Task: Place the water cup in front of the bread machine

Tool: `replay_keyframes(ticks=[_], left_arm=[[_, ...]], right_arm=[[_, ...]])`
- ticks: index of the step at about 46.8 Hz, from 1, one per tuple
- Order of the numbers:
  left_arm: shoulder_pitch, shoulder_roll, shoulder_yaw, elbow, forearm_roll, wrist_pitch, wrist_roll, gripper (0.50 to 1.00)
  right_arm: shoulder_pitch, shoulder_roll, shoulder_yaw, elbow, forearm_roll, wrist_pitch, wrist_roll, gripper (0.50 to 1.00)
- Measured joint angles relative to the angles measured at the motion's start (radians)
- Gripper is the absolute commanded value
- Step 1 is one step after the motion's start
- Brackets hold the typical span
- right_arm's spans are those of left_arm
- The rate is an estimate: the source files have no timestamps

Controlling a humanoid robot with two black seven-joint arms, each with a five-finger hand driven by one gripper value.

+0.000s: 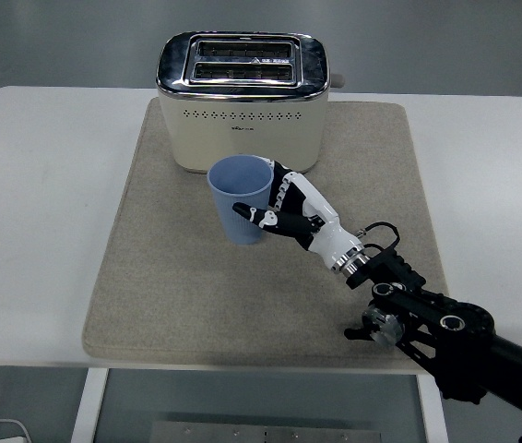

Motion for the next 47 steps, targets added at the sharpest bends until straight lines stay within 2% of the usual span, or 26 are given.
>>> replay_keyframes(ticks=[10, 13, 23, 28, 32, 47], left_arm=[[0.0, 0.0, 0.0, 0.0, 0.0, 0.0, 0.0, 1.0], [0.0, 0.0, 0.0, 0.0, 0.0, 0.0, 0.0, 1.0], [0.0, 0.0, 0.0, 0.001, 0.0, 0.0, 0.0, 1.0], [0.0, 0.0, 0.0, 0.001, 0.0, 0.0, 0.0, 1.0], [0.0, 0.0, 0.0, 0.002, 0.0, 0.0, 0.0, 1.0], [0.0, 0.0, 0.0, 0.002, 0.0, 0.0, 0.0, 1.0]], right_arm=[[-0.008, 0.001, 0.0, 0.0, 0.0, 0.003, 0.0, 0.832], [-0.016, 0.001, 0.0, 0.0, 0.0, 0.003, 0.0, 0.85], [-0.02, 0.002, 0.002, 0.006, 0.0, 0.005, 0.0, 0.852], [-0.026, 0.002, 0.002, 0.008, 0.0, 0.005, 0.0, 0.897], [-0.027, 0.002, 0.002, 0.008, 0.0, 0.005, 0.0, 0.913], [-0.03, 0.016, 0.005, 0.014, 0.0, 0.006, 0.0, 0.915]])
